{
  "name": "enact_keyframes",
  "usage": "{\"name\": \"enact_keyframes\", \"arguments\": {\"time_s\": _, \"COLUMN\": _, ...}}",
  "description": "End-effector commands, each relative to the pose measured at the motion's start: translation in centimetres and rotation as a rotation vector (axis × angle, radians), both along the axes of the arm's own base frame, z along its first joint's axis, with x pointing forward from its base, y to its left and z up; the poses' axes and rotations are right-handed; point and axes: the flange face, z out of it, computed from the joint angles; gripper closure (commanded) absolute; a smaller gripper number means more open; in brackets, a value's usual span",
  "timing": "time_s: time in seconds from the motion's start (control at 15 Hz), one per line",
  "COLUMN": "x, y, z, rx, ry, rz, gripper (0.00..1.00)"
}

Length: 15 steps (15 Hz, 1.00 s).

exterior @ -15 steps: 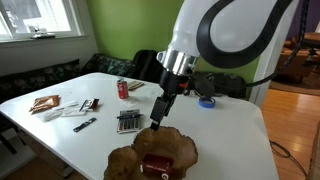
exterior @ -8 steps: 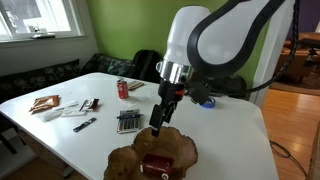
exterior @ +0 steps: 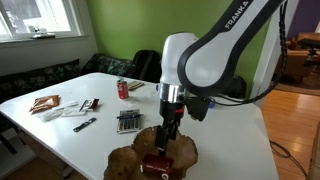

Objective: Place the toy cart next to the blue tape

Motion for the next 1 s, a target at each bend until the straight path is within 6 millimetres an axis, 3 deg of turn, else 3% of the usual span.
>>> {"name": "enact_keyframes", "arguments": {"time_s": 0.0, "x": 1.0, "y": 0.9, "z": -1.9, "rx": 0.013, "ry": 0.036, "rz": -0.009, "gripper": 0.22}}
{"name": "enact_keyframes", "arguments": {"time_s": 0.07, "x": 1.2, "y": 1.1, "z": -2.2, "rx": 0.017, "ry": 0.038, "rz": -0.009, "gripper": 0.22}}
{"name": "enact_keyframes", "arguments": {"time_s": 0.27, "x": 1.8, "y": 1.6, "z": -2.8, "rx": 0.019, "ry": 0.044, "rz": -0.005, "gripper": 0.43}}
{"name": "enact_keyframes", "arguments": {"time_s": 0.33, "x": 1.9, "y": 1.7, "z": -3.1, "rx": 0.021, "ry": 0.045, "rz": -0.002, "gripper": 0.61}}
{"name": "enact_keyframes", "arguments": {"time_s": 0.67, "x": 2.2, "y": 2.3, "z": -3.5, "rx": 0.025, "ry": 0.052, "rz": 0.008, "gripper": 1.00}}
{"name": "enact_keyframes", "arguments": {"time_s": 0.93, "x": 1.9, "y": 2.8, "z": -2.1, "rx": 0.053, "ry": 0.032, "rz": 0.028, "gripper": 0.99}}
